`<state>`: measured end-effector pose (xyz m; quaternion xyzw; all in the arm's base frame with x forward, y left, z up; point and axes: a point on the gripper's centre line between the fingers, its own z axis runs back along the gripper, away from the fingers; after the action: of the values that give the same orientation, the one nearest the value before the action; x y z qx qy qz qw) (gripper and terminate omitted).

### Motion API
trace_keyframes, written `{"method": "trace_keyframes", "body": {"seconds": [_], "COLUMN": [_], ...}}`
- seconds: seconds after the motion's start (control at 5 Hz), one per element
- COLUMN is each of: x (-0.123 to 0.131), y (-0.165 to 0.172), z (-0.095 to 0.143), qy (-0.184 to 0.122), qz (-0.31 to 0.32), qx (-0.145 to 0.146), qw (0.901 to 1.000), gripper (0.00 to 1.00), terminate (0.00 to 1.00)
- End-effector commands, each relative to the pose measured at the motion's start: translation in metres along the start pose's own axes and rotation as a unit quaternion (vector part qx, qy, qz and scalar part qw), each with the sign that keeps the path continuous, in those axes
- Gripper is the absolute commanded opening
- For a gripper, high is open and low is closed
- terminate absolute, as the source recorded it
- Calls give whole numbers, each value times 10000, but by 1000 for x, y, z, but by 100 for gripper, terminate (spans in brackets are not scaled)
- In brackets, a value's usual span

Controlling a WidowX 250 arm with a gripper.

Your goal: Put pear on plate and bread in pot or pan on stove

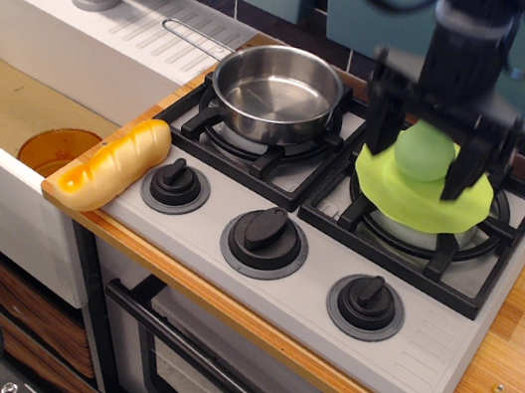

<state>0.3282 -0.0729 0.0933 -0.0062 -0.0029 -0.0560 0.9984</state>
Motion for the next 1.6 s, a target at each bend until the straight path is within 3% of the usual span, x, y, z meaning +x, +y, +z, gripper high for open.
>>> {"method": "trace_keyframes", "body": {"seconds": [0.0,0.6,0.8,1.2,1.4], "x": [5,5,-27,-63,-68], "y": [10,10,40,116,139], "z": [56,56,63,85,82], "qy": [-25,-25,-330,-1042,-1017], "qz": [-199,-199,-350,-134,26], "qx": [174,174,292,1052,1231], "qw": [9996,9996,9984,9889,9872], "gripper": [100,100,100,100,100], "terminate": [0,0,0,0,0]}}
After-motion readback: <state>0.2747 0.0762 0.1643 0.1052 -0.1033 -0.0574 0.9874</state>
